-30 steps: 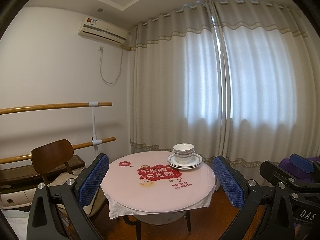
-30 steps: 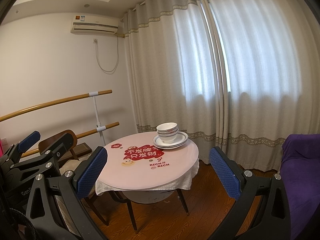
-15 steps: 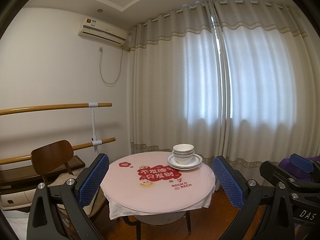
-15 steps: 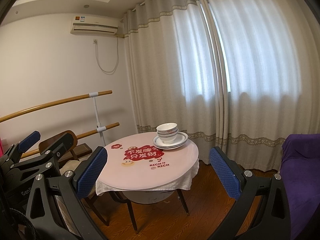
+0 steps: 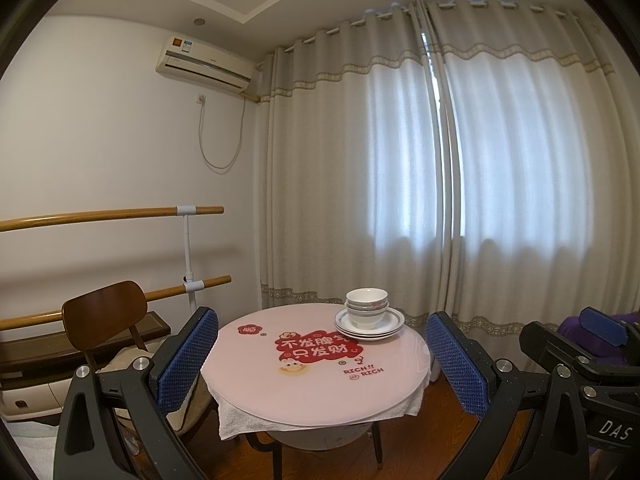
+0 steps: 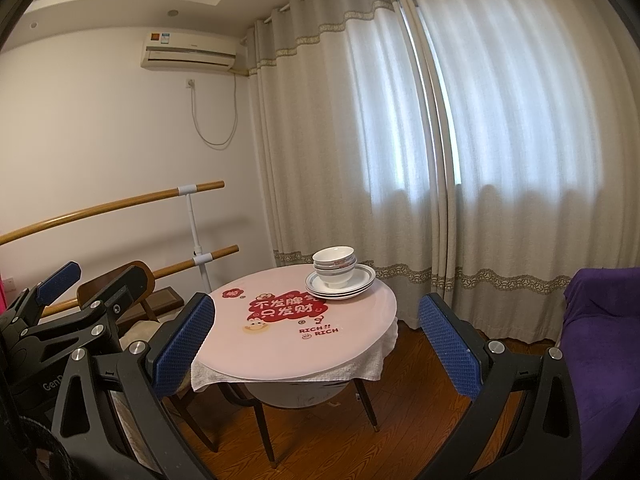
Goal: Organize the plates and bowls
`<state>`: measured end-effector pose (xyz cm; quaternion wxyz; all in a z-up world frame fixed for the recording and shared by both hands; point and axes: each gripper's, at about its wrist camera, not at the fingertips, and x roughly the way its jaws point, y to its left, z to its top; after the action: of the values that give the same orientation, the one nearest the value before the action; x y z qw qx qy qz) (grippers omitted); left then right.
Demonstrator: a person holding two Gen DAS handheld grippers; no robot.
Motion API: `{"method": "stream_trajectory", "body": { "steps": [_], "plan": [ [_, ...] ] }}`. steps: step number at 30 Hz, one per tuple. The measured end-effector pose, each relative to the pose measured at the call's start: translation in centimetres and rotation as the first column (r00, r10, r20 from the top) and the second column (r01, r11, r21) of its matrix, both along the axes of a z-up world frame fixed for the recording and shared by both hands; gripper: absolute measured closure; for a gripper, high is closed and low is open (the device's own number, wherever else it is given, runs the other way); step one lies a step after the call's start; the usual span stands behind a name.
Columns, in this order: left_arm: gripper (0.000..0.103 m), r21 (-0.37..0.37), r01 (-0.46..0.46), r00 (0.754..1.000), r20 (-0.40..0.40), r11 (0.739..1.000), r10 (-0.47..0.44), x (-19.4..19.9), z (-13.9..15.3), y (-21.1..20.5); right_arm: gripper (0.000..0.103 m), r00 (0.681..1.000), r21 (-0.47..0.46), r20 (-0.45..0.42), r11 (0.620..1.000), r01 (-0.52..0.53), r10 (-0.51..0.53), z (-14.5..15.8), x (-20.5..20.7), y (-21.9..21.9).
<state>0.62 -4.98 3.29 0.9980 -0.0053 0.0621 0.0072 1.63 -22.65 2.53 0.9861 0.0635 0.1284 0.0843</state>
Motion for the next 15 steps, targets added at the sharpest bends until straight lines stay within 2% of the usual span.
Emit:
{"method": "stream_trajectory", "body": {
  "steps": [15],
  "plan": [
    [0.001,0.002,0.002,1.000,0.001,1.000,-0.002,-0.13,0.05,0.18,0.000,1.000,-0.001,0.002,1.000,0.001,-0.001,-0.01,0.01,-0.02]
  ]
}}
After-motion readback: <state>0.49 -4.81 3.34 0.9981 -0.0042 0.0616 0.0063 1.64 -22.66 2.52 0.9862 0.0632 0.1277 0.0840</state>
